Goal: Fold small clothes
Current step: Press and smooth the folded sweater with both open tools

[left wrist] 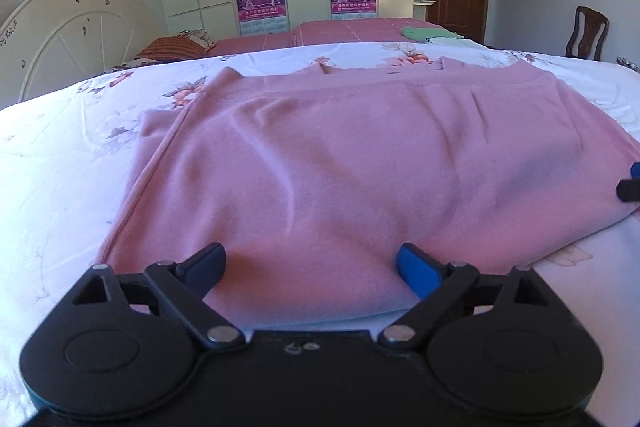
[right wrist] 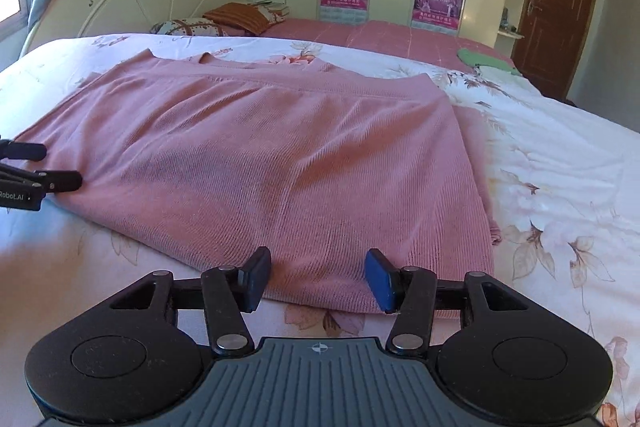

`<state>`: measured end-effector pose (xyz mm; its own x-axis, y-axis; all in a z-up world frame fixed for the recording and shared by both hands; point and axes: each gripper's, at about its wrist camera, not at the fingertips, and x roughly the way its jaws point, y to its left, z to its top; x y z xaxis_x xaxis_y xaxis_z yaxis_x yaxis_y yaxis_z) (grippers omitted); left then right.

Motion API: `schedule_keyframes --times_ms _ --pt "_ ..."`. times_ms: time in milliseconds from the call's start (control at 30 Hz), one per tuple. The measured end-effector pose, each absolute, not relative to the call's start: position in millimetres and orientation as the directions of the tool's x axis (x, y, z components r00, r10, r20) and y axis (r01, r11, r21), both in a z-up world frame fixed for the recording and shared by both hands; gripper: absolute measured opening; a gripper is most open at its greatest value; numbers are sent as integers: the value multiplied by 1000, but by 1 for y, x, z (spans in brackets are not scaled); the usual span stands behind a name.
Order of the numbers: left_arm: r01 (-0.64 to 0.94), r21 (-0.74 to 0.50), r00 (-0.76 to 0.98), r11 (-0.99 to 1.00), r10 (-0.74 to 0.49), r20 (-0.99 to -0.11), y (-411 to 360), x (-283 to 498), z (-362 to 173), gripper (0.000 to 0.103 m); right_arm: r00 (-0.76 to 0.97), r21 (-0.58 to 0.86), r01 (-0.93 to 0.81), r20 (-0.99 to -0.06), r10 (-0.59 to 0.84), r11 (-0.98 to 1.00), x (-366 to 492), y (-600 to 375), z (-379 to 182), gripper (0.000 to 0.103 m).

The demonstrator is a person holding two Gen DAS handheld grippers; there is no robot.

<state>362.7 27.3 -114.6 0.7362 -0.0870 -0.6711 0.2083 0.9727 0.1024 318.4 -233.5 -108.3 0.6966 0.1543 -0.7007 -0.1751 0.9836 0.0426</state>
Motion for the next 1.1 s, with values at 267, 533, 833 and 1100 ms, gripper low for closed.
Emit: schedule_keyframes --times_ms 267,533,833,1100 --pt "145 34 735 989 -84 -673 78 355 -115 97 693 45 -48 -718 65 998 301 -268 -113 51" --pt "120 -44 767 992 -121 -630 29 356 -85 91 750 24 -113 -654 101 993 300 -216 -82 51" --pt "175 8 727 985 -124 -675 12 356 -111 93 708 -26 -229 -691 148 973 313 -142 -112 51" --pt "130 35 736 991 -73 -673 85 353 -114 88 698 25 -10 -715 25 1000 311 -252 -115 51"
